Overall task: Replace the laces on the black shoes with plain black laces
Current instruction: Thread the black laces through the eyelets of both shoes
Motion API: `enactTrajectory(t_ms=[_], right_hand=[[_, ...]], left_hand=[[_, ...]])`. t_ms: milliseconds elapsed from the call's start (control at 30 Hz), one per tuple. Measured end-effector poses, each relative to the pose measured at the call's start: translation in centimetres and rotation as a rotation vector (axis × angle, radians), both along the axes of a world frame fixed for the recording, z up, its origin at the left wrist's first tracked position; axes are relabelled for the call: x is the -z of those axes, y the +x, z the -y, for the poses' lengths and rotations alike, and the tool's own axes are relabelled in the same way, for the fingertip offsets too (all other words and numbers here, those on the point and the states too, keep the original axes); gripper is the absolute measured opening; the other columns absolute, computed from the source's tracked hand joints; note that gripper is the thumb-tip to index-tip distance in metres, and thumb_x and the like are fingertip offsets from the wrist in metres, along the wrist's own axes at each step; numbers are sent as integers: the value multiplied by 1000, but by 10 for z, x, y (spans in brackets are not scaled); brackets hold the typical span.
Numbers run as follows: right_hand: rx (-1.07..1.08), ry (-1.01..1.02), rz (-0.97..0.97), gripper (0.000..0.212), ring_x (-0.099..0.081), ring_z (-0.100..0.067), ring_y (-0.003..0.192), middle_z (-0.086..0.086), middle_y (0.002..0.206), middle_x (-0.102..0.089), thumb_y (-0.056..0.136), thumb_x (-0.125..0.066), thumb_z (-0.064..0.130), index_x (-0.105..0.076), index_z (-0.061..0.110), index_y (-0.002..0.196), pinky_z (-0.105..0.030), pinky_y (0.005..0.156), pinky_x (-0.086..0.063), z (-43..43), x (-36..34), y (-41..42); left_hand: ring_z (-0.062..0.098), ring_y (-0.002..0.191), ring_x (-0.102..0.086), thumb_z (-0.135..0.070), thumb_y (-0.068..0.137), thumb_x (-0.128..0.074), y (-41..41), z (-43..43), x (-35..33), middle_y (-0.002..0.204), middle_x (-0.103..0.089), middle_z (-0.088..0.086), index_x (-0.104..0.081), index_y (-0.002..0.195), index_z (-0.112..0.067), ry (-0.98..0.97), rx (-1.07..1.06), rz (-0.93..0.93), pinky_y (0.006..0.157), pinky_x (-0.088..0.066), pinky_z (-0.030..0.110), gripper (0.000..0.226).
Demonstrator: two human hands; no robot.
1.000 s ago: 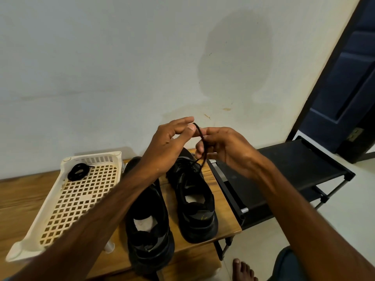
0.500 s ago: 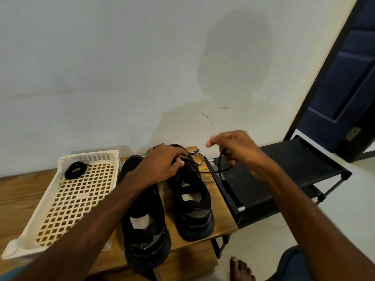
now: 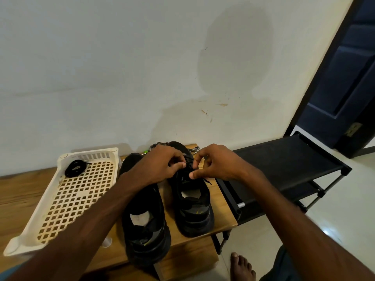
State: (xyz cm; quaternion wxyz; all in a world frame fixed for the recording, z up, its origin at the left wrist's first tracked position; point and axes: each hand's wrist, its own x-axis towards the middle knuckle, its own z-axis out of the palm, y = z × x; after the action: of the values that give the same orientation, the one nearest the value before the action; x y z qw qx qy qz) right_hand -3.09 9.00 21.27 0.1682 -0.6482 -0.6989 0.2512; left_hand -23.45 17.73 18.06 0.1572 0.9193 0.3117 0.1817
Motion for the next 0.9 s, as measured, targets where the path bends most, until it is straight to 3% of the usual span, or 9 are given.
enactTrajectory(t_ms=[100,200,367,433,500,600,700,800,900], right_hand=[[25,51,139,29,-64,-5,75,14,76,-63,76,-87,45,-73,28,94,-29,71,-53,0,-1,-7],[46,65,160,22,-66,-7,78,12,80,-67,80,-85,41,-74,27,92,-33,75,-57,-1,-2,-7],[59,30,26,14,-66,-2,70,9,72,-70,82,-85,33,-75,24,77,-22,67,-53,0,-4,5],[56,35,4,11,-62,4,68,13,71,-67,84,-83,30,-75,25,78,-12,62,-43,0,-3,8],[55,49,26,9,-60,5,71,15,75,-66,86,-80,27,-73,27,80,-10,60,-36,-1,-2,6],[63,87,-21,9,-69,-1,73,8,77,-73,87,-78,21,-72,25,82,-12,63,-46,-4,0,2],[72,76,-71,5,-73,-6,67,1,72,-76,89,-76,17,-72,20,87,-21,68,-58,-4,-1,1],[95,96,-68,7,-69,-7,59,-1,67,-74,91,-73,17,-72,21,85,-18,57,-52,-5,1,3],[104,138,-58,9,-60,-2,50,3,61,-69,91,-73,18,-73,22,82,-15,55,-48,-7,3,5]], left_hand=[[2,83,-62,-30,95,-69,1,4,1,93,-70,-10,-76,100,-24,48,-16,24,74,-51,26,11],[2,86,-62,-32,99,-62,-4,5,-6,93,-69,-12,-73,98,-23,17,-112,92,80,-52,29,14],[9,63,-63,-40,102,-53,-27,-4,-21,64,-69,-6,-66,54,-24,25,-211,-59,80,-50,39,52],[7,72,-62,-42,100,-55,-24,-1,-20,75,-73,-8,-72,62,-25,127,-221,-42,83,-49,41,46],[15,98,-61,-36,97,-62,-12,2,-17,102,-74,-7,-77,94,-23,189,-180,17,92,-48,45,20],[17,116,-55,-24,97,-62,12,-2,-12,124,-66,-3,-66,126,-22,127,9,-17,102,-45,40,30],[18,118,-55,-25,99,-58,29,-9,-4,122,-68,-4,-70,119,-25,130,98,-201,103,-43,42,24],[20,100,-62,-28,100,-56,30,-14,-4,103,-72,-1,-74,107,-23,89,63,-221,90,-50,43,20],[22,93,-62,-28,102,-48,26,-15,-8,99,-70,3,-66,104,-17,92,-2,-210,87,-50,45,21]])
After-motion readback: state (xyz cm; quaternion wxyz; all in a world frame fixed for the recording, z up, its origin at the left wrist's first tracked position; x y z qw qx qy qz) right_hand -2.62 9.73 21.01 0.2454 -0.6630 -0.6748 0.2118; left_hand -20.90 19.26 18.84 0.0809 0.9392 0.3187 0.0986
